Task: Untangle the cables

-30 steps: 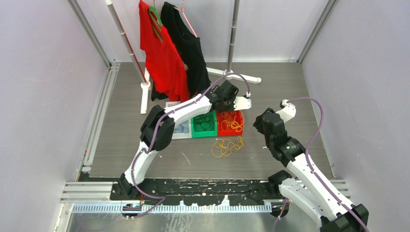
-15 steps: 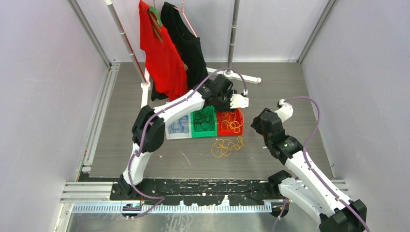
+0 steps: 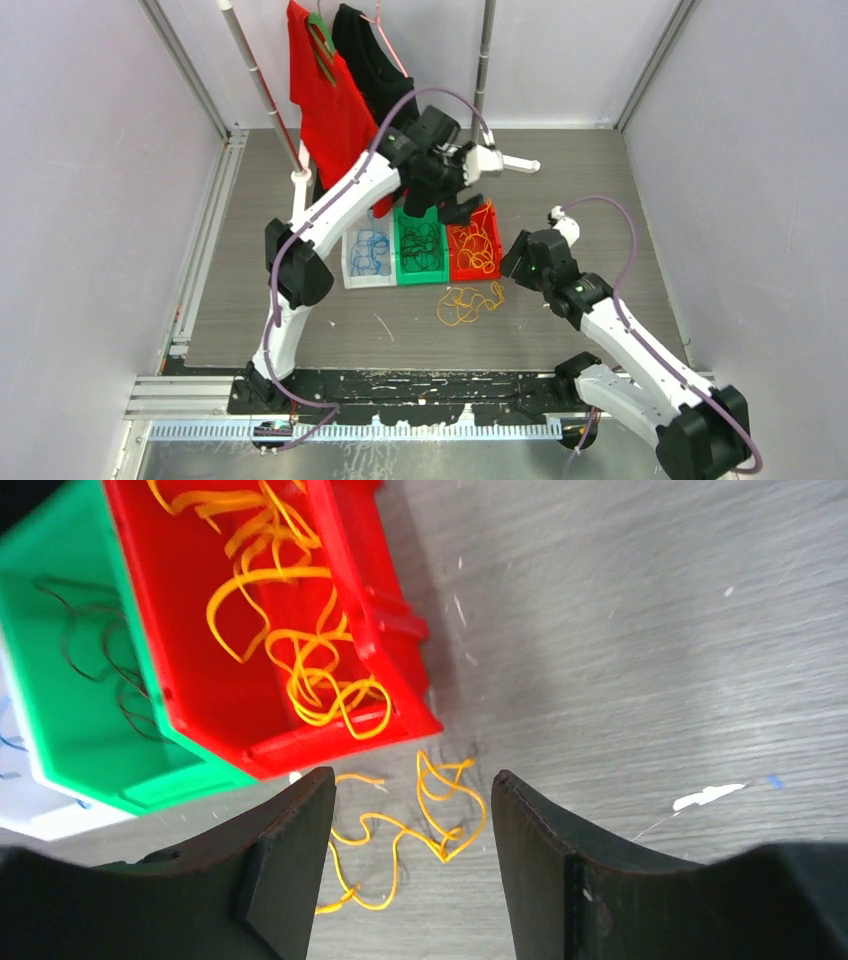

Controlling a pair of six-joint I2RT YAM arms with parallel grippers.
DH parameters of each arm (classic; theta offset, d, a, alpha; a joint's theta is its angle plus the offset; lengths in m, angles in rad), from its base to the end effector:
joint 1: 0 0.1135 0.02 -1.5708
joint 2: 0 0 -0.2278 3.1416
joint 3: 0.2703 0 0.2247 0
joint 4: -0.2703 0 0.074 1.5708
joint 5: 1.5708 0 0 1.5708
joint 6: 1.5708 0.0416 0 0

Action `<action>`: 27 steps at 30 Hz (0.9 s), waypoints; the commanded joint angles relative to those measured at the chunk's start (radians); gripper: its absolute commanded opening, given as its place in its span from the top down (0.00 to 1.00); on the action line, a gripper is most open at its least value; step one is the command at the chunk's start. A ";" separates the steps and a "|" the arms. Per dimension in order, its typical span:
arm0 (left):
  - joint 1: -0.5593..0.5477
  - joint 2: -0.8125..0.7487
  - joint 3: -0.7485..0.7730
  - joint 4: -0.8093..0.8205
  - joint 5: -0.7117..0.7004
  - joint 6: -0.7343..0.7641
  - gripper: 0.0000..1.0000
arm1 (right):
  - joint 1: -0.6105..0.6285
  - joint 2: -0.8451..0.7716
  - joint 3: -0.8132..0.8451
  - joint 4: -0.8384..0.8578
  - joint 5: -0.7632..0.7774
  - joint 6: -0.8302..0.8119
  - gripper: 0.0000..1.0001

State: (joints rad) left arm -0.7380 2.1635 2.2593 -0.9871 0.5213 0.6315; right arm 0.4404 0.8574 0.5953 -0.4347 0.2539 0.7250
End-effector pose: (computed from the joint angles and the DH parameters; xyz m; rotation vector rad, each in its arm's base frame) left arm 0.3014 -0.3021 0.2973 1.6988 1.7215 -0.6866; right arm 0.1702 0.0687 0.2143 0.4538 2.2173 0.3400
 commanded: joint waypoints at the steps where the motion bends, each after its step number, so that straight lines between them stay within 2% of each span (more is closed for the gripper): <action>1: 0.092 -0.066 0.148 -0.180 0.183 -0.207 0.01 | 0.039 0.098 -0.010 0.013 -0.110 0.023 0.36; 6: 0.195 -0.187 0.098 -0.222 0.206 -0.362 0.01 | 0.068 0.202 -0.039 0.051 -0.159 0.044 0.38; 9: 0.262 -0.291 0.030 -0.264 0.179 -0.393 0.00 | 0.079 0.277 -0.042 0.068 -0.170 0.045 0.43; 12: 0.310 -0.387 -0.051 -0.300 0.104 -0.408 0.00 | 0.083 0.353 -0.024 0.058 -0.163 0.025 0.52; 14: 0.343 -0.429 -0.086 -0.334 0.049 -0.395 0.00 | 0.084 0.370 -0.011 0.042 -0.158 0.021 0.63; 17: 0.393 -0.470 -0.100 -0.388 -0.022 -0.366 0.00 | 0.086 0.335 -0.003 0.010 -0.144 0.009 0.85; 20: 0.471 -0.501 -0.126 -0.401 -0.030 -0.377 0.00 | 0.085 0.238 0.037 -0.076 -0.150 -0.009 0.98; 24: 0.573 -0.532 -0.176 -0.402 0.019 -0.388 0.01 | 0.086 0.099 0.177 -0.237 -0.167 -0.041 0.99; 27: 0.609 -0.550 -0.212 -0.404 0.029 -0.378 0.01 | 0.084 0.053 0.320 -0.356 -0.145 -0.083 0.99</action>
State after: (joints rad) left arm -0.1726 1.6573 2.0781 -1.3659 0.5343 0.2642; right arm 0.5209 0.9867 0.7197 -0.6411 0.0948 0.7052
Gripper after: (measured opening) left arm 0.994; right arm 0.048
